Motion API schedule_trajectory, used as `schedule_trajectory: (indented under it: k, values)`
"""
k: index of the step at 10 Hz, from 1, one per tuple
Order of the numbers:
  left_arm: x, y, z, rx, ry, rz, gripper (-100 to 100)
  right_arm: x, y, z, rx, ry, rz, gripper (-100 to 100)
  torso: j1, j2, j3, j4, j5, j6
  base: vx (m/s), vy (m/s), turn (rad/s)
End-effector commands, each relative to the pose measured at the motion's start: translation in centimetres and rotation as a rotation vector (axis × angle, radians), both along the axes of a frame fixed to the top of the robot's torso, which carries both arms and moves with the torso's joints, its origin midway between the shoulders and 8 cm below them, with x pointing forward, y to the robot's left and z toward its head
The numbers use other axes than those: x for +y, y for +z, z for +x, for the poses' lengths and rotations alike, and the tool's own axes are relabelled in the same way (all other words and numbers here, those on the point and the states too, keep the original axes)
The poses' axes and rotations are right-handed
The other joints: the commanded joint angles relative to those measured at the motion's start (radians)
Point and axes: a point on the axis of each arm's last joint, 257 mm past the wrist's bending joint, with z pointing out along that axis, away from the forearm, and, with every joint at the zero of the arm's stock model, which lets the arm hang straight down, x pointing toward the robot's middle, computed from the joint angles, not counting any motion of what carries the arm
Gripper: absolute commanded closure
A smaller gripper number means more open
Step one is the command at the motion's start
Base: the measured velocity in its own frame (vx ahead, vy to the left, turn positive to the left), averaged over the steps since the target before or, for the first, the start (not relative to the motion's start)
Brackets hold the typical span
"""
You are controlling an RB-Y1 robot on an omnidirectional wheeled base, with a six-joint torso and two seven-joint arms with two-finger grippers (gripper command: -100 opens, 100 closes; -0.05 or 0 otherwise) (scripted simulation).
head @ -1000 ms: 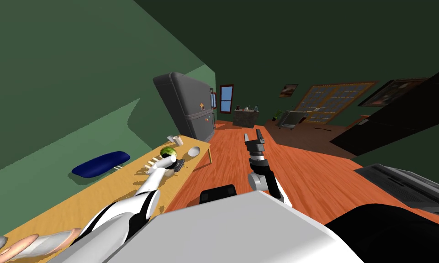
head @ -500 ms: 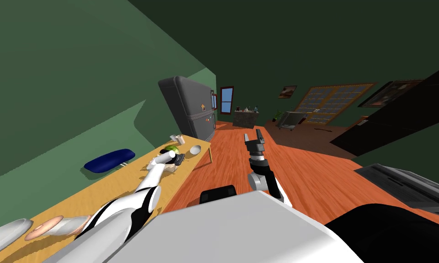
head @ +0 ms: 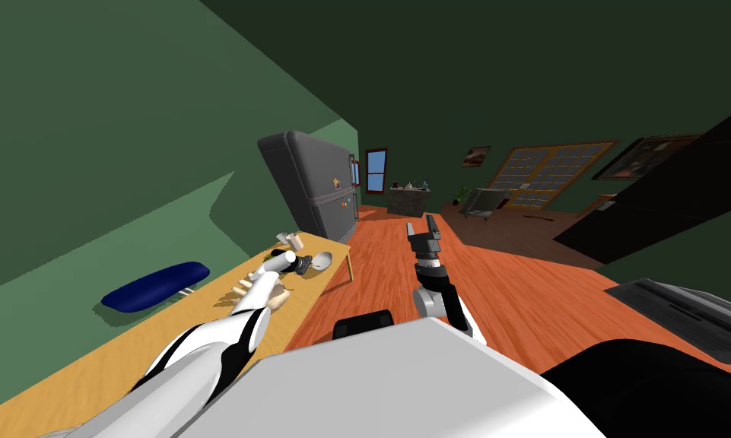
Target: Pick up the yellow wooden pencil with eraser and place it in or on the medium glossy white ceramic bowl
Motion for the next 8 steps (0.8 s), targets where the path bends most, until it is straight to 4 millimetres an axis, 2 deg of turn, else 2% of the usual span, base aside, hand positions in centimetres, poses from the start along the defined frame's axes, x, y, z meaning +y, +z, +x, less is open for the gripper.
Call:
schedule_trajectory:
  k: [1,4,6,7,8]
  values:
    - [-0.7,-0.8,-0.6,0.010,-0.032,-0.003,100,0.0,0.0,0.0,0.000,0.000,0.000,0,0.000,0.000,0.000,0.000,0.000,0.000,0.266,0.014,-0.042]
    - [-1.5,-1.9,-1.2,0.024,-0.063,-0.006,100,0.0,0.0,0.0,0.000,0.000,0.000,0,-0.002,0.002,0.001,0.000,0.000,0.001,0.202,-0.003,-0.028]
    - [-1.5,-1.8,-1.2,0.022,-0.061,-0.007,100,0.0,0.0,0.0,0.000,0.000,0.000,0,-0.002,0.010,0.005,0.001,0.000,0.000,0.052,-0.006,-0.005]
    - [-1.5,-1.8,-1.2,0.021,-0.061,-0.007,-100,0.0,0.0,0.0,0.000,0.000,0.000,0,-0.002,0.014,0.008,0.002,0.000,0.000,0.009,-0.001,0.000]
    - [-1.6,-1.8,-1.2,0.021,-0.061,-0.007,-100,0.0,0.0,0.0,0.000,0.000,0.000,0,-0.002,0.017,0.009,0.003,0.000,0.000,0.000,0.000,0.000]
